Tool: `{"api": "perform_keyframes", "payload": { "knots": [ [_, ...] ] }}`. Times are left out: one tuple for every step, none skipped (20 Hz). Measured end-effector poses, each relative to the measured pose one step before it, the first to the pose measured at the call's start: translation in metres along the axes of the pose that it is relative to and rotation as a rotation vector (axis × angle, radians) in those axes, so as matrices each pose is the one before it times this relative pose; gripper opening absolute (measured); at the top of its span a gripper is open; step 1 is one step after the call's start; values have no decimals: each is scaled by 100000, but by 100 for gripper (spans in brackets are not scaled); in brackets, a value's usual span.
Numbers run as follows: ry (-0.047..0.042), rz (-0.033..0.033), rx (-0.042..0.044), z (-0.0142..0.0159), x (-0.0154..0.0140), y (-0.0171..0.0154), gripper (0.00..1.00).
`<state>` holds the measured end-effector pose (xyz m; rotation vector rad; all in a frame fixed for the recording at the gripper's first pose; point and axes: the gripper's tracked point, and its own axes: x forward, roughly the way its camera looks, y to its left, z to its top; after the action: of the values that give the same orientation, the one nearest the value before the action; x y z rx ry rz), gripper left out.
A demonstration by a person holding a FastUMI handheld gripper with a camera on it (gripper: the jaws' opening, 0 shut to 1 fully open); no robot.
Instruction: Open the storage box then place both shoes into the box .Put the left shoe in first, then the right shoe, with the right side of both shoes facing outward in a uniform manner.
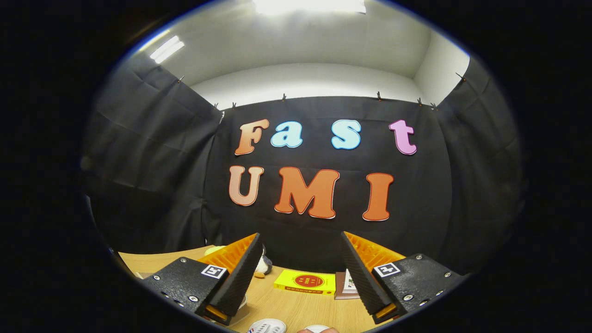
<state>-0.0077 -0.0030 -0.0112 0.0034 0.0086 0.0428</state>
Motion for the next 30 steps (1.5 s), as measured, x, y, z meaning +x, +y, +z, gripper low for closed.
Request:
{"api": "perform_keyframes", "payload": {
  "knots": [
    [46, -113, 109, -29, 40, -60, 100],
    [175, 259, 209, -82, 27, 23, 99],
    [-81, 11, 8, 6, -59, -43, 99],
    [-80, 90, 0, 88, 10, -58, 100],
    [-301, 21, 94, 65, -27, -24, 100],
    [-330, -15, 92, 102, -12, -18, 99],
    [-465, -83, -185, 104, -6, -23, 99],
    [-357, -300, -459, 90, 30, -112, 99],
    [-230, -103, -343, -3, -39, -60, 99],
    [268, 123, -168, -162, 20, 53, 99],
    [615, 339, 516, -331, 22, 146, 99],
    [914, 1226, 1482, -398, 21, 371, 100],
    [828, 2650, 2311, -352, -132, 738, 100],
    [615, 2286, 2331, -258, 49, 627, 100],
    [819, 1780, 1696, -256, 81, 187, 100],
    [1442, 1401, 891, -451, 90, 259, 100],
    [2532, 1059, 435, -864, 158, 166, 100],
    [3597, 1262, 424, -984, 154, 317, 100],
    [4174, 1527, 1017, -1230, 113, 475, 100],
    [4827, 2323, 1556, -1389, 141, 587, 100],
    [4879, 2102, 1540, -1527, 177, 620, 100],
    [4455, 1442, 1498, -1403, 196, 410, 99],
    [4260, 1621, 1760, -1273, 125, 409, 99],
    [4815, 2563, 2615, -1622, 258, 647, 99],
    [4708, 2238, 2684, -1446, 262, 660, 99],
    [4770, 2388, 2900, -1494, 354, 513, 99],
    [4818, 2348, 2886, -1307, 329, 489, 99],
    [4833, 2737, 2717, -1434, 441, 581, 99],
    [5042, 2200, 2313, -1536, 397, 401, 99],
    [4796, 2104, 2078, -1540, 459, 330, 99]
  ]
}}
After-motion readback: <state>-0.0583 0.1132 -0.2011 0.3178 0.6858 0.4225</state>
